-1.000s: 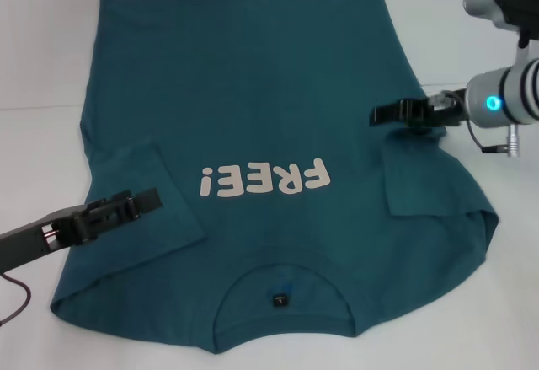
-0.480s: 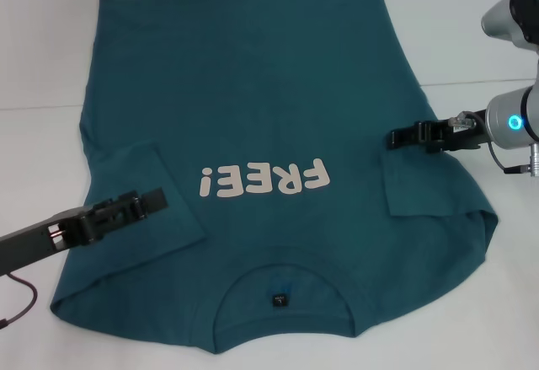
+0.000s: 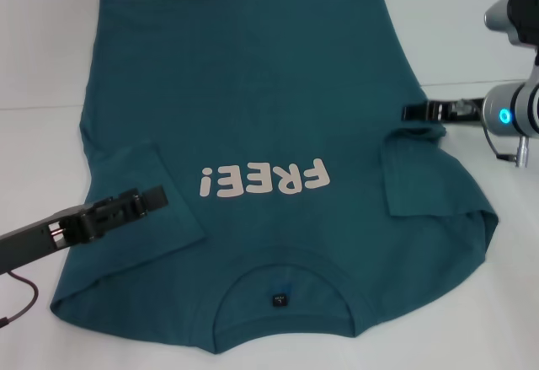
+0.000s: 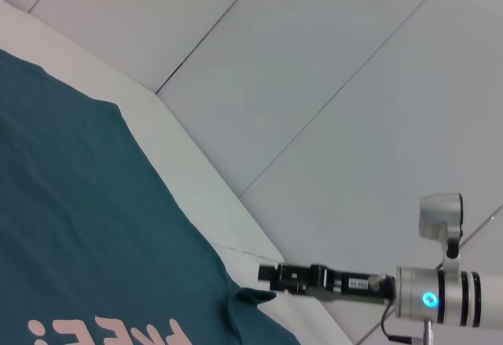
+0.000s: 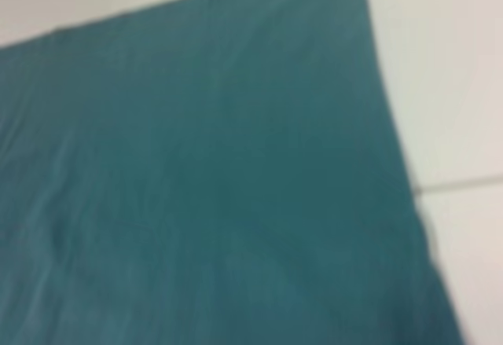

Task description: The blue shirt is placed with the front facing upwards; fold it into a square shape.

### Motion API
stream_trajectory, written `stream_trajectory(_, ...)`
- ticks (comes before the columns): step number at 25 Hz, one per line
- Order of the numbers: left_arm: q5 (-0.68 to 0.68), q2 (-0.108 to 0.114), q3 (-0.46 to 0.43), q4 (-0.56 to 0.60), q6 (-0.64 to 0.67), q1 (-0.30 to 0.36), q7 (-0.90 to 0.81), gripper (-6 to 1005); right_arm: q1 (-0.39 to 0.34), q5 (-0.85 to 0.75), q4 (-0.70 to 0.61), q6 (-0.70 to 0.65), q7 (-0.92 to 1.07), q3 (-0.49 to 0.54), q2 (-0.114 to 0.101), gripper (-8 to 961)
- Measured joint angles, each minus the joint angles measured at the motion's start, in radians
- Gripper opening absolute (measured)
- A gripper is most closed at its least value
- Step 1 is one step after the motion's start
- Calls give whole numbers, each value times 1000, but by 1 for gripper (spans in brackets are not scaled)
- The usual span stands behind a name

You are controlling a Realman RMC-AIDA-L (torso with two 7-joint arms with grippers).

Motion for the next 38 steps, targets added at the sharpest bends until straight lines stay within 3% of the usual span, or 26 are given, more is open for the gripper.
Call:
stream_trajectory(8, -1, 2, -3, -2, -1, -3, 0, 914, 40, 9, 21, 137, -48, -2, 21, 802)
stream_trajectory(13, -2, 3, -4, 0, -1, 3, -11, 914, 1, 25, -103, -126, -45, 7, 12, 802)
stream_trajectory(17, 1, 21, -6, 12, 3, 11, -121, 914, -103, 116, -290, -383, -48, 10, 18, 802)
stream_trajectory(18, 3, 30, -8, 15, 5, 13, -169, 914, -158, 178, -376, -501, -49, 10, 20, 802)
stream_trajectory(19, 7, 39, -12, 16, 8, 14, -220, 914, -158, 178, -376, -501, -49, 10, 20, 802)
stream_trajectory(21, 17, 52, -25, 18, 14, 16, -312, 914, -203, 246, -426, -604, -49, 11, 9, 802)
stream_trajectory(25, 90, 66, -71, 29, 25, 16, -468, 914, -244, 366, -441, -792, -47, 12, -50, 802)
stream_trajectory(27, 141, 70, -86, 31, 25, 13, -510, 914, -249, 378, -438, -835, -42, 14, -66, 802)
stream_trajectory(31, 242, 76, -117, 31, 17, 9, -567, 914, -252, 379, -427, -860, -42, 21, -79, 802)
stream_trajectory(38, 395, 93, -173, 30, -9, -12, -616, 914, -244, 375, -404, -865, -54, 22, -80, 802)
